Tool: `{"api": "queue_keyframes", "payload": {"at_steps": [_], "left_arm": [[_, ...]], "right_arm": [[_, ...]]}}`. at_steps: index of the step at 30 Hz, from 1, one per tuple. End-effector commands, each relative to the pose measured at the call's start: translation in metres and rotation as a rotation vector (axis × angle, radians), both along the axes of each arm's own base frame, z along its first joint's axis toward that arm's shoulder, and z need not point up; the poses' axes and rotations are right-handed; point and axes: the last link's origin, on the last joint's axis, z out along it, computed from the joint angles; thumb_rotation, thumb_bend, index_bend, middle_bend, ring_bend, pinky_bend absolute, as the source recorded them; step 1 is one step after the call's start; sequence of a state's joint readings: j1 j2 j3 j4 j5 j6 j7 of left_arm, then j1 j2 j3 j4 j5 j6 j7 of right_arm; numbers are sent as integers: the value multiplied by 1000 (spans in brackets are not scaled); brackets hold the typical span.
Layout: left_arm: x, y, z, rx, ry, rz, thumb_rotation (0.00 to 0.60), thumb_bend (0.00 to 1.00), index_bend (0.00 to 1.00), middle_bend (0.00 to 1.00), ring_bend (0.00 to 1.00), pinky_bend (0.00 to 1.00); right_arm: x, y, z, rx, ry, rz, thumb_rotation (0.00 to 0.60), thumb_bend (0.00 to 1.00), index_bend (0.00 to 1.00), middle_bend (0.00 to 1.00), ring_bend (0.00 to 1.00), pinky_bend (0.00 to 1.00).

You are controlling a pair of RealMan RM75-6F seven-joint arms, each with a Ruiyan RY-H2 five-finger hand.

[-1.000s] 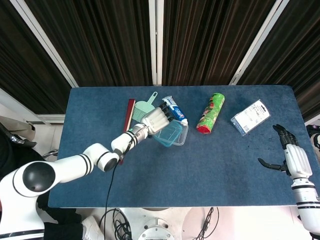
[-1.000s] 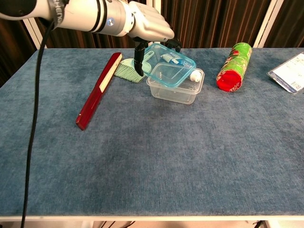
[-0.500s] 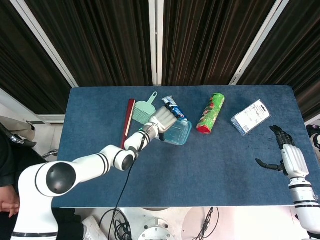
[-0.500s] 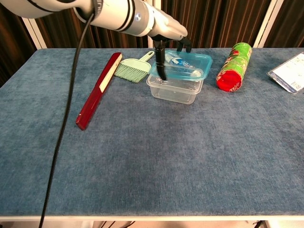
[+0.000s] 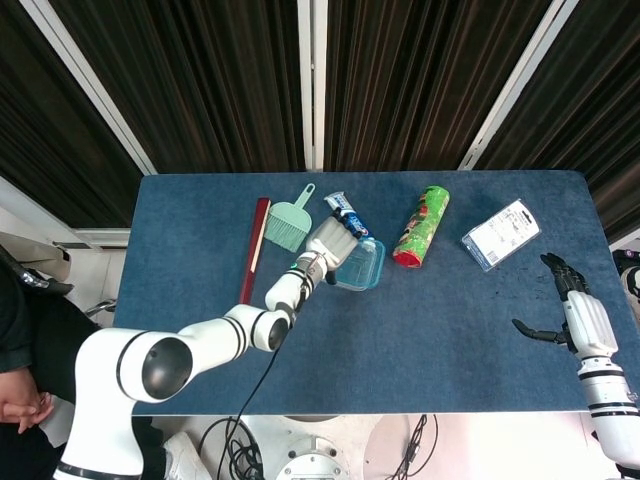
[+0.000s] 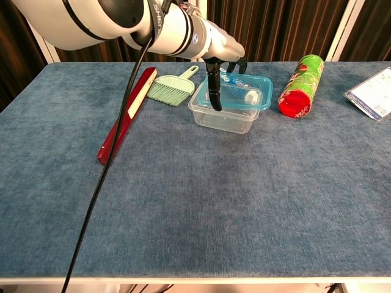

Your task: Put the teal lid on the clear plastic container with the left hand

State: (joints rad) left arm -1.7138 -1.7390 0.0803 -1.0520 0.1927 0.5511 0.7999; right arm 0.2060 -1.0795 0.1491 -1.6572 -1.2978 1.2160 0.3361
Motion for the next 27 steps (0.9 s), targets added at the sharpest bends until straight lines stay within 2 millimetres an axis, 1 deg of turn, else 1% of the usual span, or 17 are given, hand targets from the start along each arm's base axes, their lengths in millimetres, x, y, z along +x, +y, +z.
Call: {"api": "queue_keyframes", "payload": {"at_steps": [1, 15, 27], "left_arm": [[-2, 2, -2, 2, 19, -4, 432, 303, 218, 168, 38, 36], [-11, 6, -3, -18, 38, -3, 432, 303, 217, 165, 24, 20], [-12, 6, -7, -28, 44, -8, 435, 300, 217, 165, 24, 20]], "right_arm": [[0, 0, 0, 1, 0, 1, 600, 78, 0, 0, 0, 0], [-2, 1, -1, 2, -7, -9, 600, 78, 0, 0, 0, 0], [-3, 2, -1, -2, -8, -13, 600, 78, 0, 0, 0, 0]]}}
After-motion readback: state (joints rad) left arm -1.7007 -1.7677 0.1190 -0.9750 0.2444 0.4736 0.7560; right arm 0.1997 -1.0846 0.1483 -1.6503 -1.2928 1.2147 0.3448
